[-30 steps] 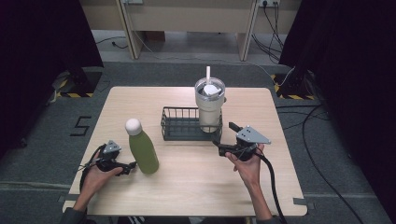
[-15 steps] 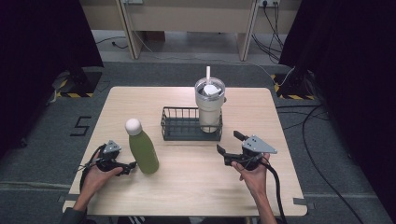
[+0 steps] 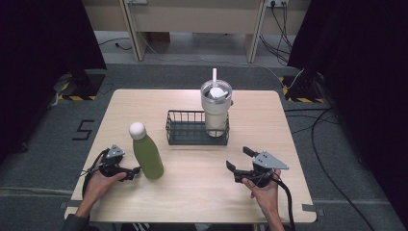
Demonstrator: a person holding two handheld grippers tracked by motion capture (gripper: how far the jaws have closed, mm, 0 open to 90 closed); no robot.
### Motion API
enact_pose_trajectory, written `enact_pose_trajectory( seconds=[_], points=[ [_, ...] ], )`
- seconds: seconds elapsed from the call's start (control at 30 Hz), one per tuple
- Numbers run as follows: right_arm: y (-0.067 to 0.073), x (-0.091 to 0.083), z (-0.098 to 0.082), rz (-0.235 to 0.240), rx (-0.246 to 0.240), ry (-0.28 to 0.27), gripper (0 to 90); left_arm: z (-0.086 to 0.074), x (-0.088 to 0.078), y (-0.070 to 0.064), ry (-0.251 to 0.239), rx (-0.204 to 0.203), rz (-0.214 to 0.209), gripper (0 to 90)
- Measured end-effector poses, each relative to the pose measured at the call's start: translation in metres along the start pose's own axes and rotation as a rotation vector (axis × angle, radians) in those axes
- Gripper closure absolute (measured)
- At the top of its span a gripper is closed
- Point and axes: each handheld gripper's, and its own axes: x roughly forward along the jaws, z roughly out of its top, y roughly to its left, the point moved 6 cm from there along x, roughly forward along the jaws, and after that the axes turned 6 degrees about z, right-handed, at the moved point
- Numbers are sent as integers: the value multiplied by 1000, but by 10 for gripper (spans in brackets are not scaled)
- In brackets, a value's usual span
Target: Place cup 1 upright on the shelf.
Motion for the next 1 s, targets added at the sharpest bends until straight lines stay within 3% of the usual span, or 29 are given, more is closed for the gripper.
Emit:
enact_pose_trajectory(
  seconds=[0.1, 0.53, 1.0],
  points=[
    [2, -3, -12, -3, 5, 23, 148, 0, 0, 0, 0, 0, 0, 0],
    [2, -6, -32, -15, 5, 67, 148, 0, 0, 0, 0, 0, 0, 0],
    [4, -8, -51, -18, 19, 176, 149, 0, 0, 0, 0, 0, 0, 0]
  ],
)
